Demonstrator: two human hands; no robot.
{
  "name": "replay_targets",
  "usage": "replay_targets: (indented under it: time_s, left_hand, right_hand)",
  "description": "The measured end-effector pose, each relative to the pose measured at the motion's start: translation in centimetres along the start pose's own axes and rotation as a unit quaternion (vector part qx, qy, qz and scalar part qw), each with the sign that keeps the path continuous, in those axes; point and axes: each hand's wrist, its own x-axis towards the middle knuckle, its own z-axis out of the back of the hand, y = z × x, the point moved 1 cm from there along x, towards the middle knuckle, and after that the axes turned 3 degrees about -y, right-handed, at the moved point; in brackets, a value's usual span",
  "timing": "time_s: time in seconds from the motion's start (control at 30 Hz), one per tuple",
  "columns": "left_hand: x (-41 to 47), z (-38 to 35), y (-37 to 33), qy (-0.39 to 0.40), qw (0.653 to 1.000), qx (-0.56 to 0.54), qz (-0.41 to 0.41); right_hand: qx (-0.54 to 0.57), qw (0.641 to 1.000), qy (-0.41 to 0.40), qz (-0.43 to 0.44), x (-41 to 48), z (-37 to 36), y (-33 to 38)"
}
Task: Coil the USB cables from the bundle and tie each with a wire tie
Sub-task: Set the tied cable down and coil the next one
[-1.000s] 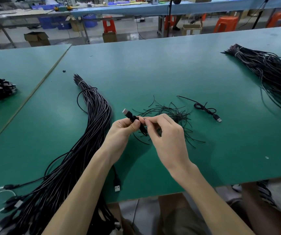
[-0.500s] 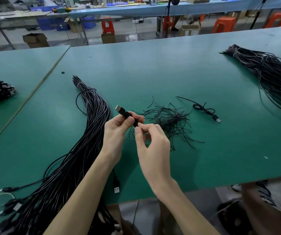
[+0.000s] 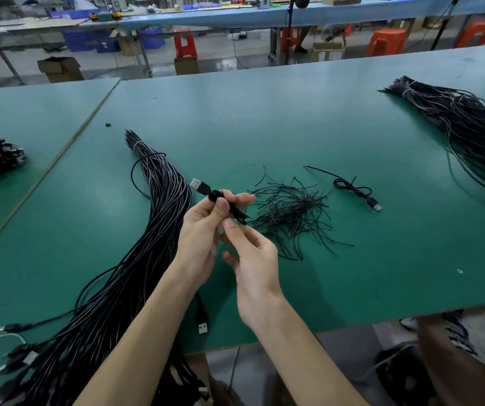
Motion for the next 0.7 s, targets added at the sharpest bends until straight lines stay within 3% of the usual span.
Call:
replay_targets:
  time_s: [0.37, 0.7]
  left_hand:
    - [-0.3, -1.1, -0.1, 0.034, 0.994, -0.055, 0.091]
    - [-0.6, -1.8, -0.2, 0.031, 0.992, -0.047, 0.112]
  right_hand:
    - [0.017, 0.994, -0.058, 0.095, 1.0, 0.5, 0.2]
    - [-0.010, 0.994, -0.021, 0.105, 1.8, 1.1, 0.4]
